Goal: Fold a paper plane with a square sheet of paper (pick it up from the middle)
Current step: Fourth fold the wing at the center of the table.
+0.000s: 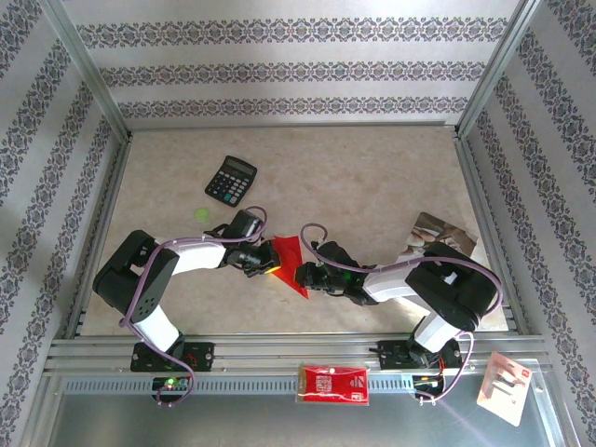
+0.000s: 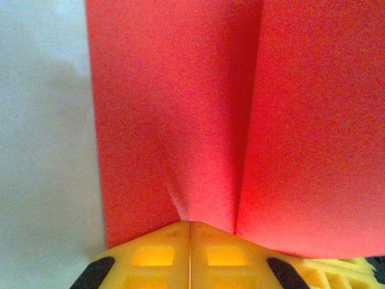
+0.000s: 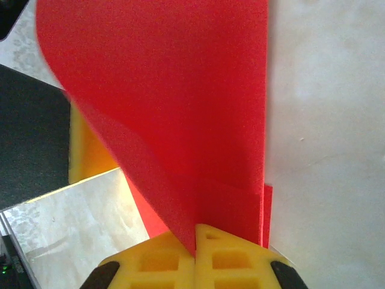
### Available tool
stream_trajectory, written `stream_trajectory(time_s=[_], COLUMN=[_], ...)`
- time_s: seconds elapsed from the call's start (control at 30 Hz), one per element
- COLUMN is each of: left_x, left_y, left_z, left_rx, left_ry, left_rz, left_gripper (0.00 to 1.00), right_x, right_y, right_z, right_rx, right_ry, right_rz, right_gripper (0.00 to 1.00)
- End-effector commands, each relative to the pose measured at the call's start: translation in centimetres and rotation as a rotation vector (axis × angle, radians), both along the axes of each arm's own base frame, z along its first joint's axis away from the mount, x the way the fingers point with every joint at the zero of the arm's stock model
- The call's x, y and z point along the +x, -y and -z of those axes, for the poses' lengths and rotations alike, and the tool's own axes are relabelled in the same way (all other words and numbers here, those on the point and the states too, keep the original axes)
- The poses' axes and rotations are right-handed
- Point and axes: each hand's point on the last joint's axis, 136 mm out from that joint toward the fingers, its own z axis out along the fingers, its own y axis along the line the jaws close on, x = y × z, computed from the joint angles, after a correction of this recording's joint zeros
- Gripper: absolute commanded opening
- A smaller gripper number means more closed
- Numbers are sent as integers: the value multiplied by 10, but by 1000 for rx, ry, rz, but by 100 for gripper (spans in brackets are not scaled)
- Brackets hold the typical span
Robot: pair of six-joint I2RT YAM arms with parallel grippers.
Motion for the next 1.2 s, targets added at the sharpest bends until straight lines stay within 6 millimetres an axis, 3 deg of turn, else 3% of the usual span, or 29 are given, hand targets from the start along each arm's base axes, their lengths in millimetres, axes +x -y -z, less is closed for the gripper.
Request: stream_trajectory(time_s=[0.0, 0.73, 1.17], left_x=[-2, -5, 8], left_y=[0, -9, 1], left_z=[1, 12, -14], left_rx=[43, 103, 78], left_ry=[6, 6, 63], left_rz=[34, 61, 88], left_gripper=[7, 6, 9], right_x=[-2, 4, 4], right_y=[4, 11, 16], right_z=[6, -8, 1], right_rx=[21, 99, 109], right_ry=[-30, -83, -137], right_rz=[7, 7, 19], right_gripper=[0, 0, 0])
